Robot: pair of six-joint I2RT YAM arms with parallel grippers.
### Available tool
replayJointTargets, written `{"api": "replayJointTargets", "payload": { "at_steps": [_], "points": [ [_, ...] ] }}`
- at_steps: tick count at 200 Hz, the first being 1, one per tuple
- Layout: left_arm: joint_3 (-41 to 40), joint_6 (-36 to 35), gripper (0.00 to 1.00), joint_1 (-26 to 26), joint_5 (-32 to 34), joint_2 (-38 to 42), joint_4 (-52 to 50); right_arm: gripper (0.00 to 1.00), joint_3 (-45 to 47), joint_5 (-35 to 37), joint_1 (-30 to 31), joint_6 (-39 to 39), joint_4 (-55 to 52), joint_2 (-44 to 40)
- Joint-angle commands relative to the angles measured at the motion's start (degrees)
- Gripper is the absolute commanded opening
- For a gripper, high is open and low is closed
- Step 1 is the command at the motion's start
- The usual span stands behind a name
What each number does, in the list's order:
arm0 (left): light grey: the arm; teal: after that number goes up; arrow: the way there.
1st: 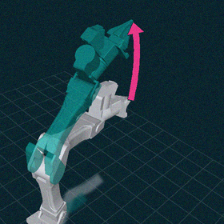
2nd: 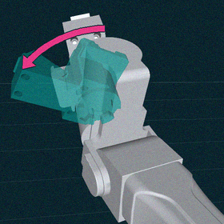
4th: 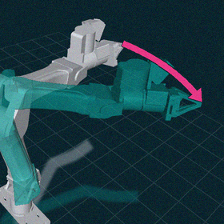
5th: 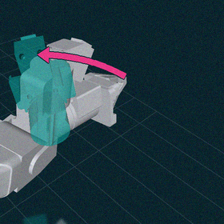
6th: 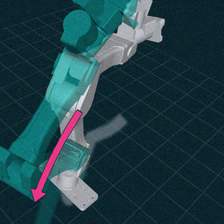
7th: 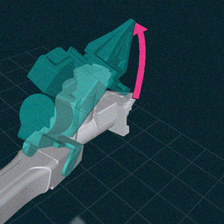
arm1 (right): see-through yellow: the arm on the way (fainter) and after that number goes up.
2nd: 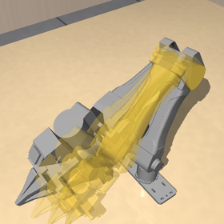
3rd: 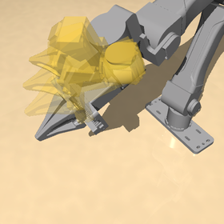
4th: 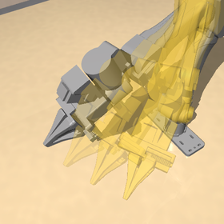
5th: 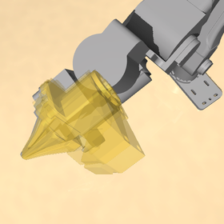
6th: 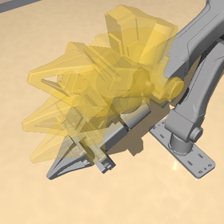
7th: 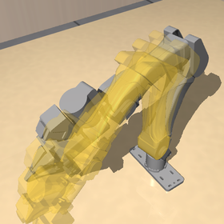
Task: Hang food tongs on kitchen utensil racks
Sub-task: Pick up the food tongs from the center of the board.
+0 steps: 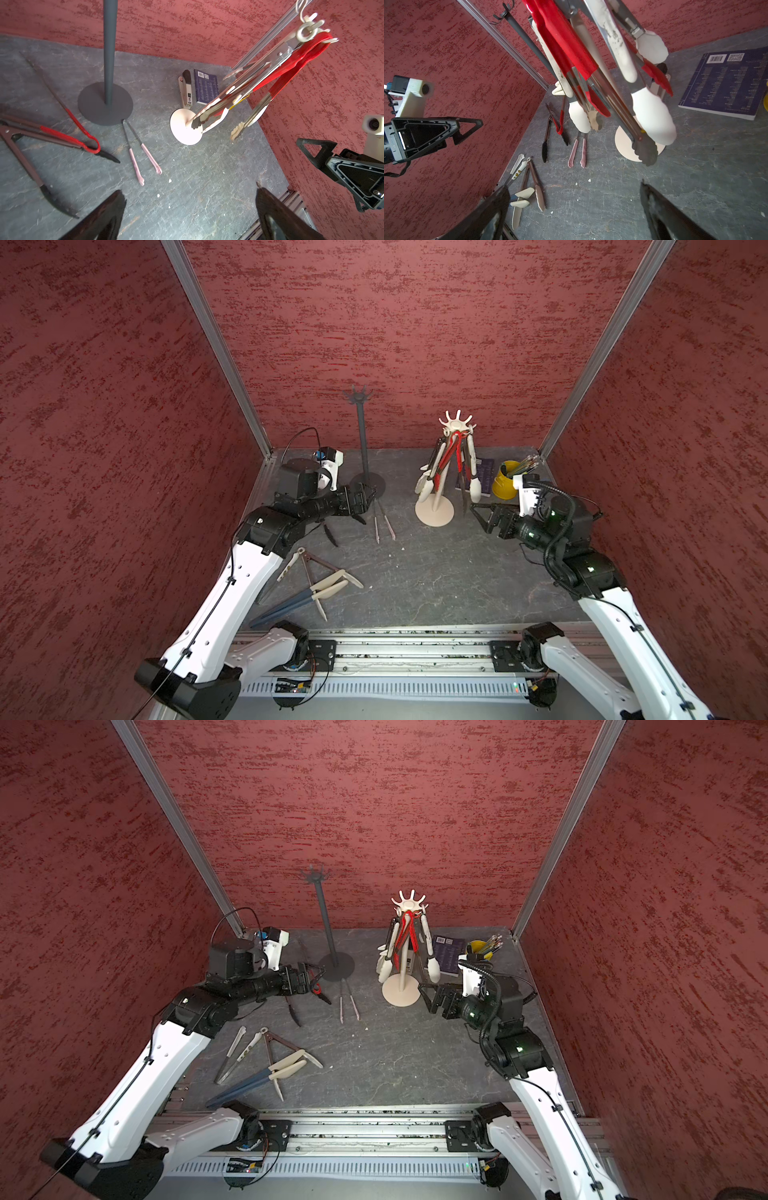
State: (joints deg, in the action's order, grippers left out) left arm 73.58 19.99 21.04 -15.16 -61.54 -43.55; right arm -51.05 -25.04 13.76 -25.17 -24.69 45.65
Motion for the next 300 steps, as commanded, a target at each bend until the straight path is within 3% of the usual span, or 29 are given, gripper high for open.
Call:
{"api": "replayJointTargets", "payload": {
  "at_steps": [1,50,113,195,233,300],
  "points": [
    [-1.56,2.44,1.0,-0.3,2.09,0.97,-5.64,0.99,1.32,0.31,-0.21,-1.15,2.38,-0.37],
    [-4.35,5.54,1.0,-0.59,2.79,0.24,-8.13,0.99,3.43,-0.71,-0.22,-1.85,3.89,-0.21],
    [-5.47,7.56,0.98,0.12,3.94,-6.46,-9.62,0.99,6.56,-0.51,-0.22,-3.51,5.03,-1.85],
    [-1.27,10.51,0.9,9.04,12.86,-21.85,-11.12,0.99,7.62,0.07,-0.16,-4.1,4.3,-3.28],
    [1.3,10.1,0.82,11.12,14.4,-29.45,-8.35,0.99,8.27,0.12,-0.22,-4.54,4.08,-4.32],
    [5.26,7.28,0.61,8.52,13.09,-39.53,-5.69,0.99,8.41,0.5,-0.16,-5.22,2.69,-6.13]
  ]
}}
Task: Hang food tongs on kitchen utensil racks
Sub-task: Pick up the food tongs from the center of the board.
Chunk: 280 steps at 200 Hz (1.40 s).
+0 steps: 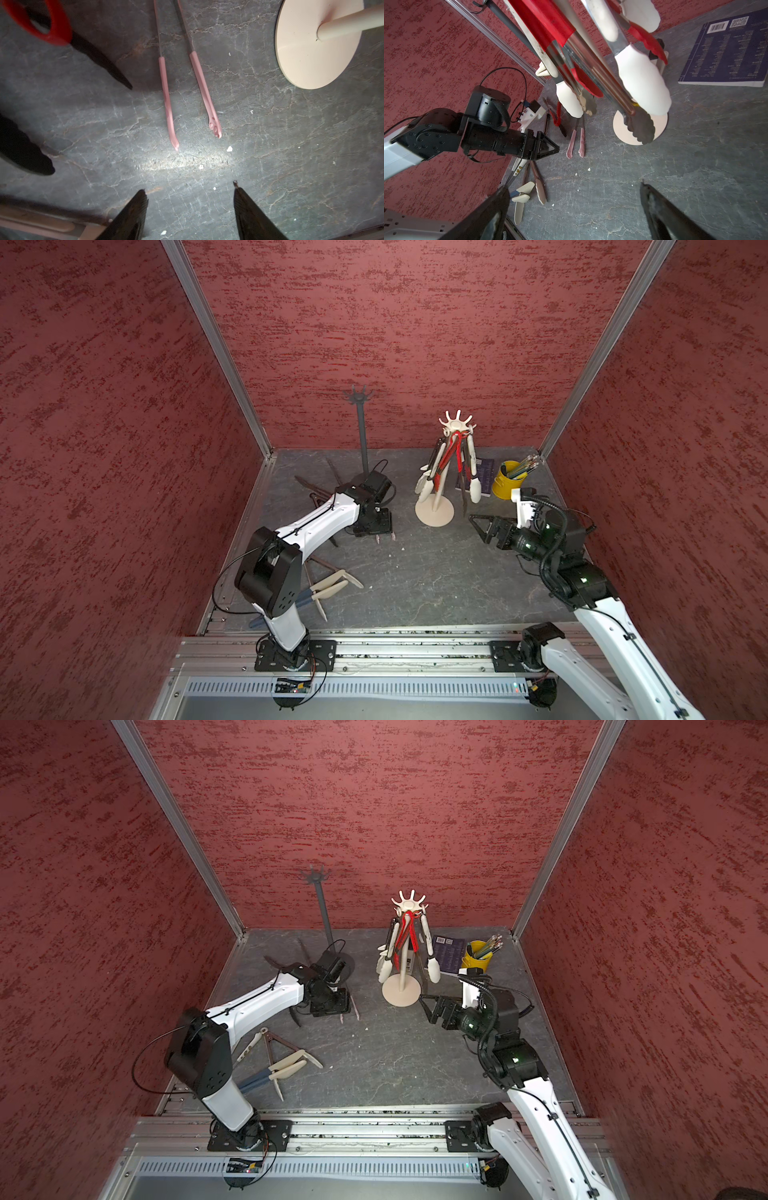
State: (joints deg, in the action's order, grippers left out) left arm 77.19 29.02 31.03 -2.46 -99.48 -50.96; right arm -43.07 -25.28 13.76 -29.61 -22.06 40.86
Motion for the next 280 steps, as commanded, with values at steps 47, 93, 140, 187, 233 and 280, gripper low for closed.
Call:
{"api": "replayJointTargets", "payload": {
  "at_steps": [47,93,140,187,233,280],
  "points": [
    [3.71,-3.48,0.51,-3.15,-0.83,-5.49,2.44,0.99,0.22,1.43,-0.22,-0.87,-1.47,-2.69],
    [6.49,-4.04,0.47,-3.52,-1.67,-9.4,2.5,0.99,-0.43,1.46,-0.22,-0.84,-1.58,-2.32],
    [9.15,-3.97,0.42,-3.61,-1.16,-12.66,1.57,0.99,-0.98,1.48,-0.21,-0.96,-1.66,-2.17],
    [9.82,-3.7,0.39,-4.35,-1.03,-14.44,1.31,0.99,-0.79,1.76,-0.22,-1.0,-2.28,-3.05],
    [9.96,-3.7,0.37,-5.26,-1.06,-15.49,1.02,0.99,-0.64,2.01,-0.15,-1.07,-2.49,-3.26],
    [10.22,-3.97,0.32,-5.89,-2.4,-17.02,1.13,0.99,-0.44,1.97,-0.15,-1.15,-2.22,-3.25]
  ]
}}
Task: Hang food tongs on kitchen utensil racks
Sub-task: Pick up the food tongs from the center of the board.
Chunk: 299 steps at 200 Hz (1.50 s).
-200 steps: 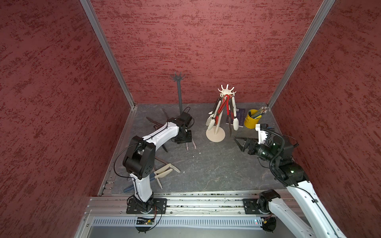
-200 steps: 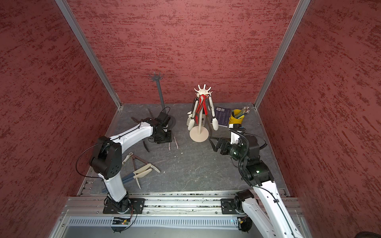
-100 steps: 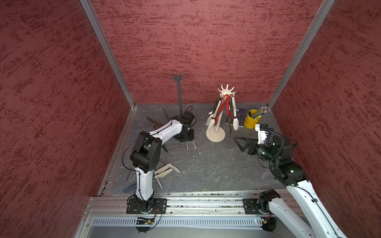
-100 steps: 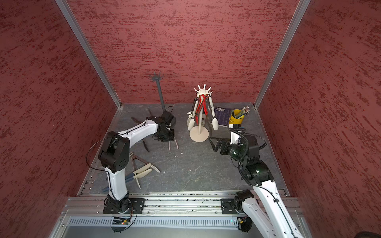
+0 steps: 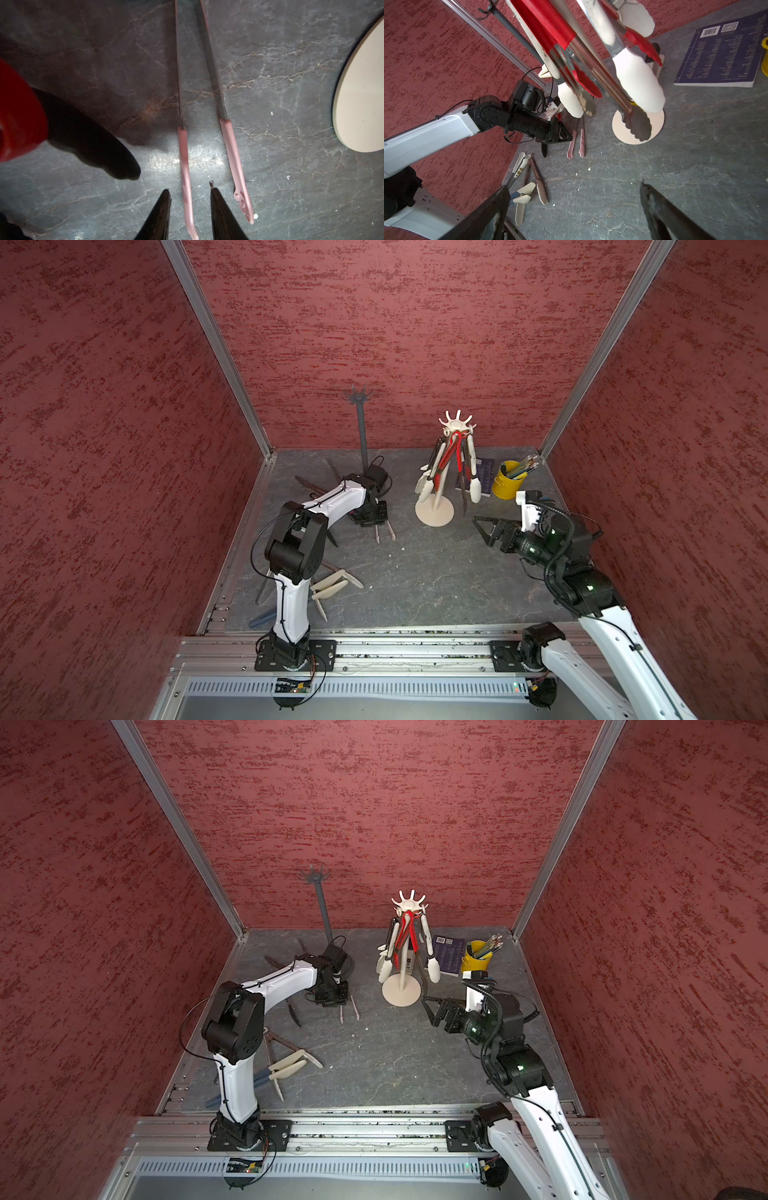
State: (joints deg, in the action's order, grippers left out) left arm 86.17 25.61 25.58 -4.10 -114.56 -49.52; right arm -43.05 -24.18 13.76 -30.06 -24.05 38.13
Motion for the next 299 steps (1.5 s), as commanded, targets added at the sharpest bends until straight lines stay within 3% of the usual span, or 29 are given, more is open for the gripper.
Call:
{"api": "replayJointTargets", "payload": {
  "at_steps": [1,89,188,217,299],
  "points": [
    [1.22,-0.6,0.32,-0.49,-0.75,-2.0,-0.32,0.99,-0.46,0.89,-0.19,-0.65,-0.22,-0.51],
    [2.85,-2.09,0.26,-0.56,-1.21,-4.93,-0.97,0.99,-0.37,1.0,-0.17,-1.05,-0.38,-1.04],
    [2.69,-5.16,0.13,-1.28,-2.6,-3.9,-0.67,0.99,-0.31,1.36,-0.16,-1.21,-0.2,-1.48],
    [2.68,-5.82,0.07,-1.4,-2.67,-3.27,-0.82,0.99,-0.27,1.42,-0.18,-1.35,-0.13,-1.44],
    [2.61,-8.8,0.03,-1.55,0.01,2.18,-2.12,0.99,-0.6,1.25,-0.18,-0.87,0.21,-0.87]
  ]
}}
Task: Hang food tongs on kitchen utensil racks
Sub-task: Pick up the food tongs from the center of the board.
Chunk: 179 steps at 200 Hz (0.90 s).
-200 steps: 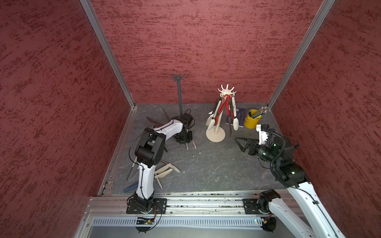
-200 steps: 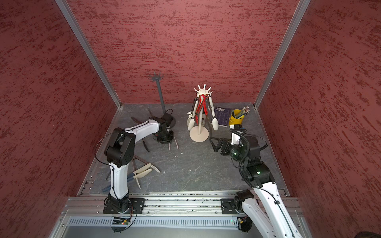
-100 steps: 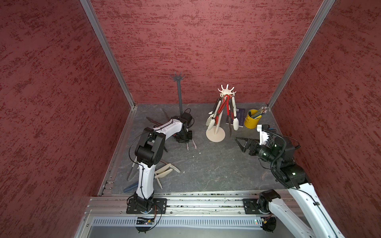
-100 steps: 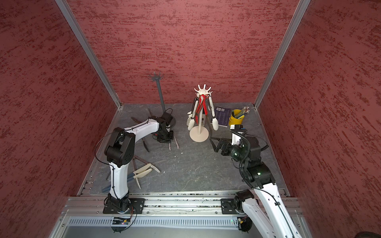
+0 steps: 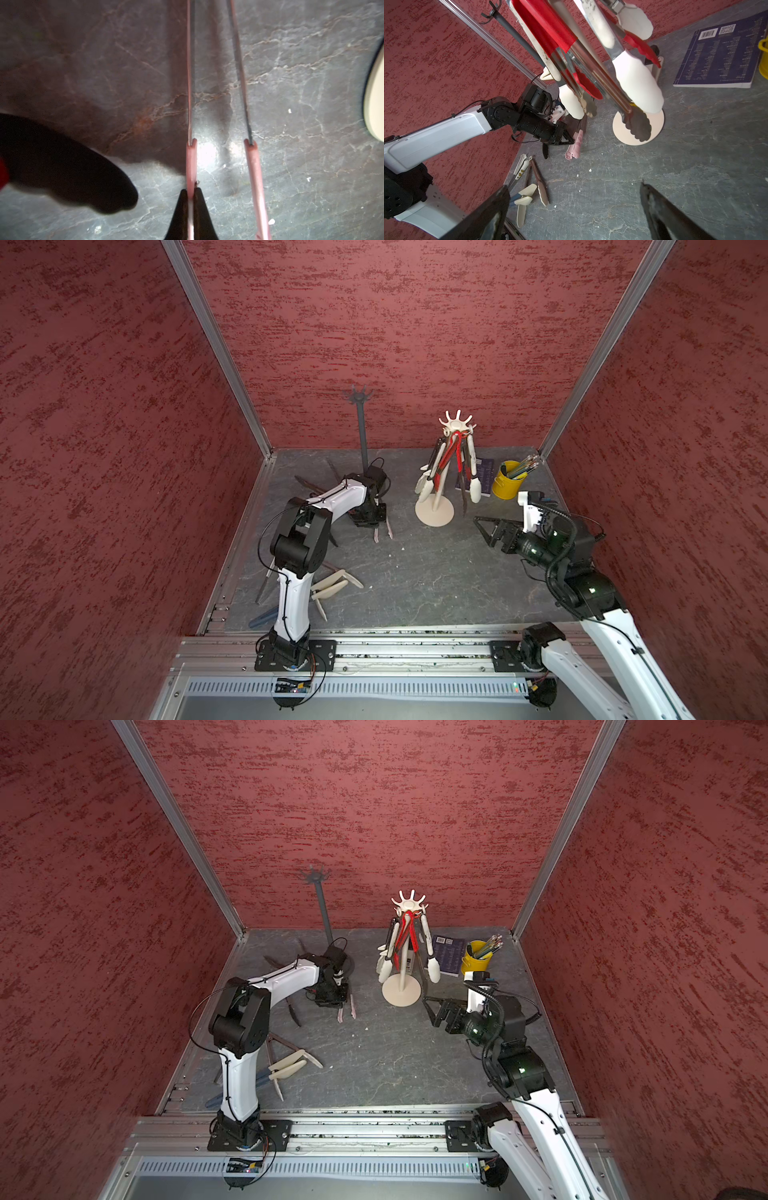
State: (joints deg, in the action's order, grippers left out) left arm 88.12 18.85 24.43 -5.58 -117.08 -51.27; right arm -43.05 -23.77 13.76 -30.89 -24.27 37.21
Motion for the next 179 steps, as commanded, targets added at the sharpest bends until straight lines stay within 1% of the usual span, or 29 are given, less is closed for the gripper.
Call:
{"api": "replayJointTargets", "payload": {
  "at_steps": [1,57,103,133,159,179],
  "points": [
    [0.66,-2.1,0.03,-0.37,1.56,4.81,-0.35,0.99,-0.62,0.83,-0.2,-0.04,0.44,0.05],
    [-0.89,-5.24,0.02,-0.96,4.83,13.03,2.52,0.99,-0.97,0.74,-0.22,0.34,0.9,0.75],
    [-1.21,-11.12,0.02,-2.0,5.17,18.8,8.23,0.99,-1.49,0.87,-0.14,0.92,0.6,1.11],
    [-1.1,-16.87,0.02,-2.62,3.62,21.5,12.86,0.99,-1.63,1.12,-0.2,0.84,0.15,0.78],
    [-2.04,-21.25,0.02,-3.7,0.07,23.61,17.99,0.99,-1.79,1.44,-0.17,0.66,-0.07,0.43],
    [-1.94,-22.67,0.02,-5.12,-2.97,24.3,20.46,0.99,-2.09,1.64,-0.22,0.72,-0.41,0.32]
  ]
}}
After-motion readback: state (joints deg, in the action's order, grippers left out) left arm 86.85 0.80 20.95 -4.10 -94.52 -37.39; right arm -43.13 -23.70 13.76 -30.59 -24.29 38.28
